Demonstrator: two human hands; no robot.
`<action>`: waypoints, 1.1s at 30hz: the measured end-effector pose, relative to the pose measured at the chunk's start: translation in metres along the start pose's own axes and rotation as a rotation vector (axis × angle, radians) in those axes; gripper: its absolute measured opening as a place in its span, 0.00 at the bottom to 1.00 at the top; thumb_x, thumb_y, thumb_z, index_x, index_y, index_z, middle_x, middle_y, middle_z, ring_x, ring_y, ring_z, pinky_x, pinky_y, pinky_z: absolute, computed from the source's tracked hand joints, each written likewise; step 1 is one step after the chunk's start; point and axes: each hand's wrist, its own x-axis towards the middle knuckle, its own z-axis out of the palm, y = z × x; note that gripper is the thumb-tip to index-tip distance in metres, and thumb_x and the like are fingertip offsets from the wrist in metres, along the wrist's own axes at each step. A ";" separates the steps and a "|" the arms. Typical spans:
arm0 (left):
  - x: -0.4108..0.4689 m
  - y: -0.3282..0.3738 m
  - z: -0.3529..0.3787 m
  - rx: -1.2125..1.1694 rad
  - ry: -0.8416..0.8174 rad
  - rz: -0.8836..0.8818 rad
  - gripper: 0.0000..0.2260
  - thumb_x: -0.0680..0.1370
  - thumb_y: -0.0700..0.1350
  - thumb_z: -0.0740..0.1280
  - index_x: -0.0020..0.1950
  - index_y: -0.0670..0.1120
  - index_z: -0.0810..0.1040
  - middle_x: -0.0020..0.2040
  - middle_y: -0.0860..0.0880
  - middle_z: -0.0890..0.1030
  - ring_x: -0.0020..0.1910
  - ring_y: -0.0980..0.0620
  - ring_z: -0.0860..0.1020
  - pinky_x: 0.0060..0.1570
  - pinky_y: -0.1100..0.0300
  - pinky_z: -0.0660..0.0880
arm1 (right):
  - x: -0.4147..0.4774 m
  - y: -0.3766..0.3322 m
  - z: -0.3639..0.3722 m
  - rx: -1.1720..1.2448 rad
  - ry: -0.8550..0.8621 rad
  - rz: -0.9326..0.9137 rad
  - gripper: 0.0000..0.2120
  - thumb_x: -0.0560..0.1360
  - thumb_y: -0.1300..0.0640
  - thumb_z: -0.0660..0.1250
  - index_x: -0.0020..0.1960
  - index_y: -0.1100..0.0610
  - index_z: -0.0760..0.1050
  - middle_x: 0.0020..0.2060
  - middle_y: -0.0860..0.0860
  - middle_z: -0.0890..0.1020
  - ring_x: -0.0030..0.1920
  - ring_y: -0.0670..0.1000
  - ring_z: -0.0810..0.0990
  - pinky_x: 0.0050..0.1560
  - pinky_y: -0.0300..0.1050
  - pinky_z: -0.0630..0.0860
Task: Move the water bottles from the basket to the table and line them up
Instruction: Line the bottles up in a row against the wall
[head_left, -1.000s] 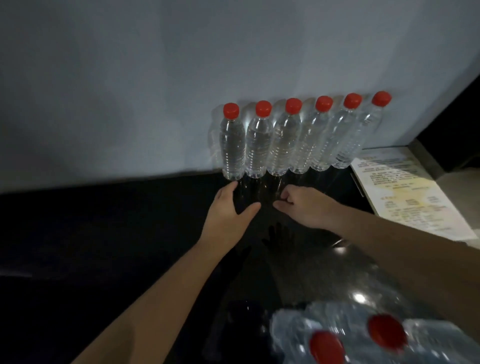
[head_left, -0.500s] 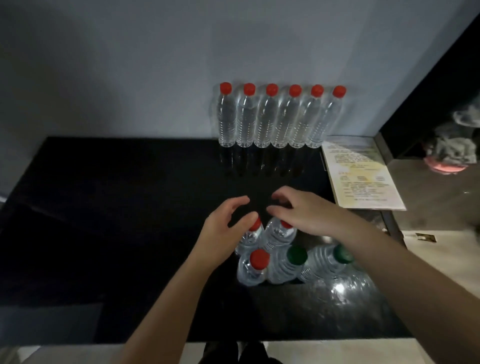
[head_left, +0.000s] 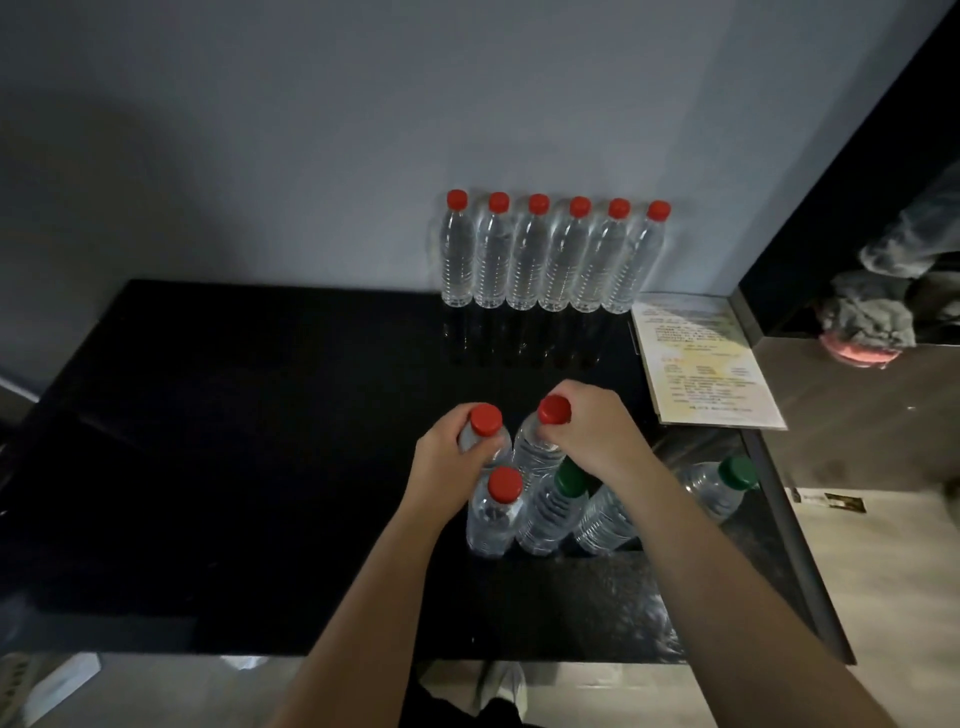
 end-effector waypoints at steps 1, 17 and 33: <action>0.000 -0.002 -0.004 -0.014 0.027 -0.005 0.12 0.74 0.44 0.72 0.55 0.55 0.78 0.50 0.58 0.80 0.51 0.62 0.78 0.49 0.67 0.73 | 0.001 -0.003 0.002 -0.011 0.018 -0.004 0.08 0.71 0.55 0.73 0.47 0.52 0.77 0.40 0.47 0.80 0.42 0.46 0.79 0.43 0.41 0.75; 0.046 -0.044 -0.163 -0.050 0.207 0.055 0.11 0.75 0.44 0.71 0.56 0.52 0.78 0.52 0.55 0.81 0.52 0.58 0.79 0.51 0.64 0.74 | 0.045 -0.140 0.080 0.152 0.247 -0.116 0.07 0.72 0.52 0.73 0.47 0.51 0.77 0.36 0.42 0.78 0.37 0.38 0.76 0.38 0.24 0.68; 0.058 -0.077 -0.193 0.058 0.194 0.097 0.11 0.76 0.46 0.70 0.57 0.54 0.77 0.54 0.57 0.78 0.54 0.62 0.76 0.56 0.61 0.75 | 0.056 -0.157 0.141 0.081 0.262 -0.143 0.10 0.72 0.54 0.73 0.52 0.53 0.78 0.40 0.45 0.80 0.42 0.43 0.78 0.44 0.32 0.71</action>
